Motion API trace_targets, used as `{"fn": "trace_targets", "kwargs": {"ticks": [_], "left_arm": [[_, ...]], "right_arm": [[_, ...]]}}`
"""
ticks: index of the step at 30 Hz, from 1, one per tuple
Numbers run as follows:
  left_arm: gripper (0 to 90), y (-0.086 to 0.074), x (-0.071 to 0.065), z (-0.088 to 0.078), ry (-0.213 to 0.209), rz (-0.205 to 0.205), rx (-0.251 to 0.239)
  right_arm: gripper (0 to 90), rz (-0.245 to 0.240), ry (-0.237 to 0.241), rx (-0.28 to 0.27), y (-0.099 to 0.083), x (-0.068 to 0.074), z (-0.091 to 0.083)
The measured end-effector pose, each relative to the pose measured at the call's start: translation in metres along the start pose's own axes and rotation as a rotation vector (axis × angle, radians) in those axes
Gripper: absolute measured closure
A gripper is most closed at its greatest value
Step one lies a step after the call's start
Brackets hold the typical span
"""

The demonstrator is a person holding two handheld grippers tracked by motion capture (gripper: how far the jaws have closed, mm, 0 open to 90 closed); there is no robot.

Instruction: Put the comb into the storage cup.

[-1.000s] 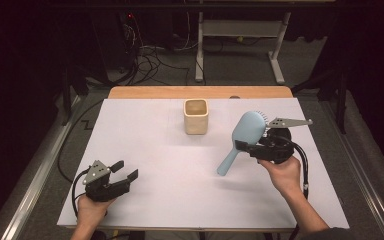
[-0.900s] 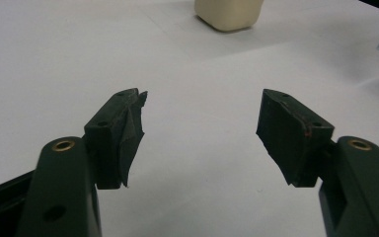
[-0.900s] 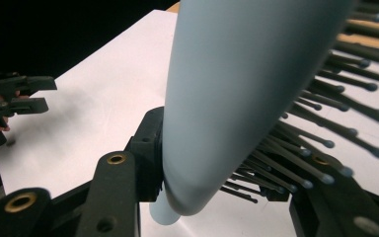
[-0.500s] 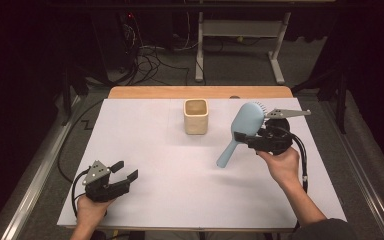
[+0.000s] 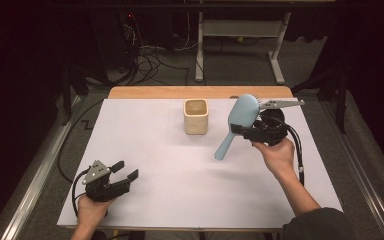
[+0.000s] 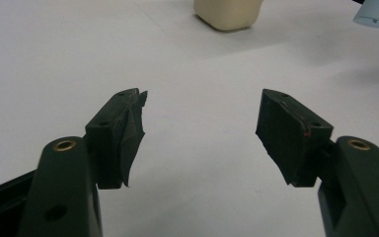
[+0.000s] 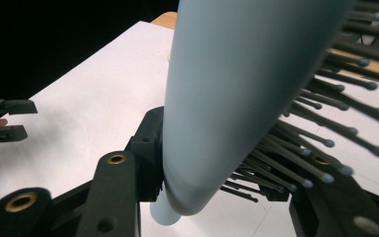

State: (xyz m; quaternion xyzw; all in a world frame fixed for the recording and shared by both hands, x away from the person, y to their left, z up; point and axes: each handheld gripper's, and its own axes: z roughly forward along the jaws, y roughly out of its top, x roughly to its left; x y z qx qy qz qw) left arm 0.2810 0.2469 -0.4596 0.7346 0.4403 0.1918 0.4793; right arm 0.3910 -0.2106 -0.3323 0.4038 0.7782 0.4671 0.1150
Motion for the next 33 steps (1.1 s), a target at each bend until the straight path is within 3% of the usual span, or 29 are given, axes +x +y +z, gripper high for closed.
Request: {"fn": "trace_targets", "kwargs": {"ticks": [33], "left_arm": [[35.0,-0.001,0.003,0.001,0.017,-0.012,0.015]], "right_arm": [[54.8,-0.020,-0.044,-0.029,0.044,-0.001,0.013]]}}
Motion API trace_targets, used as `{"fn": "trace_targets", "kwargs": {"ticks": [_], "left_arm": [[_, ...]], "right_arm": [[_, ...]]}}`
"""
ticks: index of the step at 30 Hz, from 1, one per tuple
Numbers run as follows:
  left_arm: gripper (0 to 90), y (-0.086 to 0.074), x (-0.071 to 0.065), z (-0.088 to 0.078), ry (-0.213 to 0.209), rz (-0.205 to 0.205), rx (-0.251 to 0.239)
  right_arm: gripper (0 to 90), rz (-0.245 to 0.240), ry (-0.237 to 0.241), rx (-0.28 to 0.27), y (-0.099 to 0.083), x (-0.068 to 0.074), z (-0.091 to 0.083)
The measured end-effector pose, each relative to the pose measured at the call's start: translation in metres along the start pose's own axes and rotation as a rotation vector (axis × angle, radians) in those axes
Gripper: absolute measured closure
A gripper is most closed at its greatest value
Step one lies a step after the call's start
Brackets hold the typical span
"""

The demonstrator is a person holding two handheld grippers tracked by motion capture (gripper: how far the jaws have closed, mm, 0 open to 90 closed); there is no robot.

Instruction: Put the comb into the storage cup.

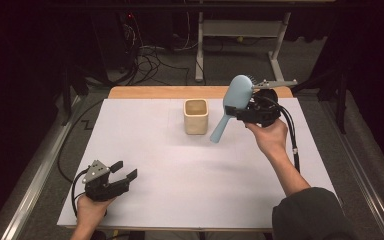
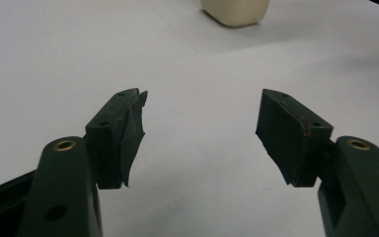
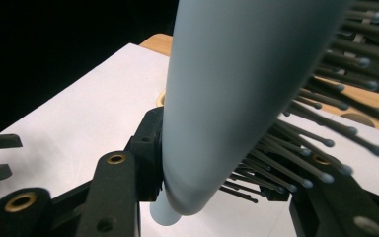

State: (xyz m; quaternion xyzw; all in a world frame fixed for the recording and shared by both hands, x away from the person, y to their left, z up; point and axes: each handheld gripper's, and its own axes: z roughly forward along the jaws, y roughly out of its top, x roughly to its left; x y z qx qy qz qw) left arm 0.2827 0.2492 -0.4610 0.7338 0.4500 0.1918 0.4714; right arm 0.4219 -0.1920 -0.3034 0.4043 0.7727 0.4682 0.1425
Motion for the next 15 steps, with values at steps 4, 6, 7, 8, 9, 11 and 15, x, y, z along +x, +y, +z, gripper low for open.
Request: {"fn": "trace_targets", "kwargs": {"ticks": [4,6,7,8,9,11,15], "left_arm": [[35.2,0.000,0.000,0.000,0.002,0.000,0.003],[35.3,0.000,-0.001,0.000,0.003,-0.001,-0.001],[35.2,0.000,0.000,0.000,0.002,0.000,0.001],[35.2,0.000,0.000,0.000,0.002,0.000,-0.001],[35.2,0.000,0.000,0.000,0.002,0.000,-0.001],[35.2,0.000,0.000,0.000,0.003,0.000,-0.006],[35.2,0.000,0.000,-0.002,0.006,0.000,-0.011]], "right_arm": [[54.8,0.008,0.001,-0.011,0.004,0.000,0.001],[54.8,0.009,0.000,-0.013,0.006,0.000,0.002],[54.8,0.007,-0.001,-0.014,0.007,-0.001,0.002],[54.8,0.009,-0.003,-0.012,0.008,0.000,0.003],[54.8,0.008,-0.006,-0.011,0.009,0.000,0.003],[54.8,0.009,-0.010,-0.012,0.010,-0.001,0.005],[54.8,0.012,-0.016,-0.011,0.014,-0.001,0.007]]}}
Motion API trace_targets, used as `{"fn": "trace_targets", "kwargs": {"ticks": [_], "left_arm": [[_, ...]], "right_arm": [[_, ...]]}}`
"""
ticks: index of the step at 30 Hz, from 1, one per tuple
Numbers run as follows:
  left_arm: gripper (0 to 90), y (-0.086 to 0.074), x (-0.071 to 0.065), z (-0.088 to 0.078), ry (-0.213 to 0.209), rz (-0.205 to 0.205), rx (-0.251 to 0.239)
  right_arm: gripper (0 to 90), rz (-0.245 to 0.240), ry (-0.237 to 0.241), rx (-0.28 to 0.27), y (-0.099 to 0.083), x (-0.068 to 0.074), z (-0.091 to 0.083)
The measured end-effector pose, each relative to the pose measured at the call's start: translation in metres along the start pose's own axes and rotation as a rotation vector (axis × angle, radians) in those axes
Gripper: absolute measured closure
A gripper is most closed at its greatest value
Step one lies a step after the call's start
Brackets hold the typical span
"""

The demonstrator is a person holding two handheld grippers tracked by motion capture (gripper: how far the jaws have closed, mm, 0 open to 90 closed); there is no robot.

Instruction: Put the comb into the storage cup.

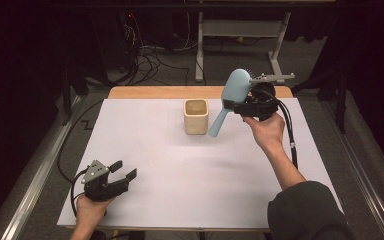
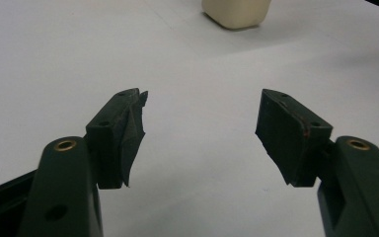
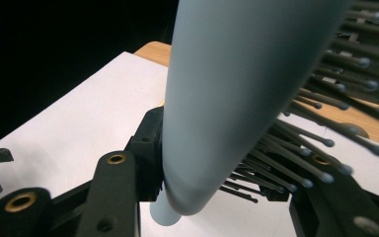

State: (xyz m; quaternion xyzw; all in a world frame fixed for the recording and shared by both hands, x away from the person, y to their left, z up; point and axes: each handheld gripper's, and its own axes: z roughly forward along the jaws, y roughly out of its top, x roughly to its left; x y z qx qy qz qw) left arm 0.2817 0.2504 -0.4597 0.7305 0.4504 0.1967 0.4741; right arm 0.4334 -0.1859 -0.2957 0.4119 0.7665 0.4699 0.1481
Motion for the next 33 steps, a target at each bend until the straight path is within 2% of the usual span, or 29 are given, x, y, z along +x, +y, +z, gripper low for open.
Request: {"fn": "trace_targets", "kwargs": {"ticks": [11,16,33], "left_arm": [[35.3,0.000,0.000,0.000,0.004,0.011,0.006],[35.3,0.000,0.001,0.000,0.005,0.002,0.004],[35.4,0.000,0.002,0.002,-0.002,0.000,0.012]], "right_arm": [[54.9,0.013,-0.011,-0.012,0.012,-0.002,0.002],[55.0,0.016,-0.019,-0.016,0.016,-0.002,0.005],[55.0,0.032,-0.054,-0.033,0.038,-0.001,0.021]]}}
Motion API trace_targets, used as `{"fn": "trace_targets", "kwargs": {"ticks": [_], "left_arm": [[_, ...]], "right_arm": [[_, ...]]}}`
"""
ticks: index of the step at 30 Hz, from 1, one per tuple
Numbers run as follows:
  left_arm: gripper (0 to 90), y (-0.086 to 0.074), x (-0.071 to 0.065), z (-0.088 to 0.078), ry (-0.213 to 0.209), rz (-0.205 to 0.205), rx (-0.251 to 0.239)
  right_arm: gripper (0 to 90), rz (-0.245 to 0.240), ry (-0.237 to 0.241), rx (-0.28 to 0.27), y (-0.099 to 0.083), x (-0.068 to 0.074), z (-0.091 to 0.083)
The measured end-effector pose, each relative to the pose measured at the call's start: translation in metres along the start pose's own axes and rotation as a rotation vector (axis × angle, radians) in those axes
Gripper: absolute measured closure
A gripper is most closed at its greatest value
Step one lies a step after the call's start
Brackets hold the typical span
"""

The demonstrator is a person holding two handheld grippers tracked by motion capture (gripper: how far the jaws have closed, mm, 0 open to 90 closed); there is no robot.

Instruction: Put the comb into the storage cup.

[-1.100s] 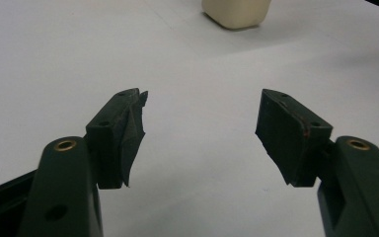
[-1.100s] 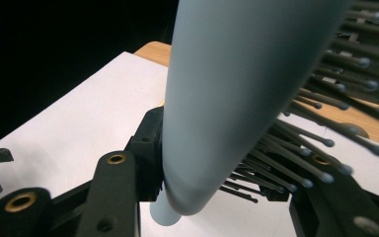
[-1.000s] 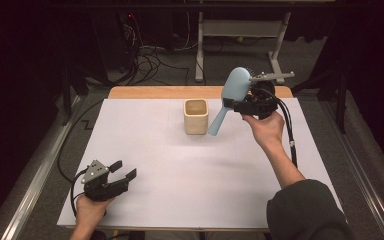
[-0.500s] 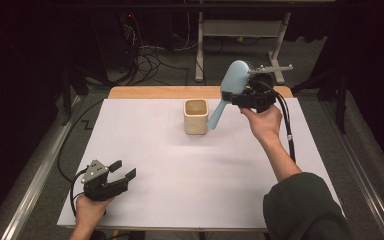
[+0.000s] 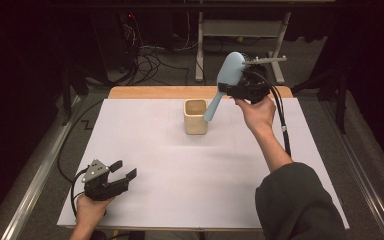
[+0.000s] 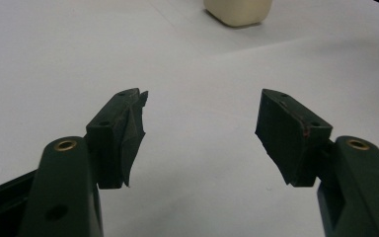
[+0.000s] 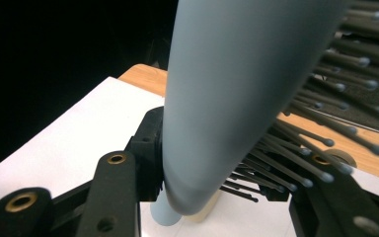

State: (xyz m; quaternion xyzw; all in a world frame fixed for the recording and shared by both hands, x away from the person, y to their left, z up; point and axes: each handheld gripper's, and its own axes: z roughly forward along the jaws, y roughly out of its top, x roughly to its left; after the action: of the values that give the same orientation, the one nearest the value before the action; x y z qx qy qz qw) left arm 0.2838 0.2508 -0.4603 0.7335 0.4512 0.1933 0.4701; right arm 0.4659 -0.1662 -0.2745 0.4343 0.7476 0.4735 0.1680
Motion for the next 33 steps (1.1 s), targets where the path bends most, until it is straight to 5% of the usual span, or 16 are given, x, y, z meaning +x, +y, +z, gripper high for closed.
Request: {"fn": "trace_targets", "kwargs": {"ticks": [33], "left_arm": [[35.6,0.000,-0.001,0.001,-0.010,0.004,0.002]], "right_arm": [[54.6,-0.016,-0.083,0.002,0.013,0.011,0.043]]}}
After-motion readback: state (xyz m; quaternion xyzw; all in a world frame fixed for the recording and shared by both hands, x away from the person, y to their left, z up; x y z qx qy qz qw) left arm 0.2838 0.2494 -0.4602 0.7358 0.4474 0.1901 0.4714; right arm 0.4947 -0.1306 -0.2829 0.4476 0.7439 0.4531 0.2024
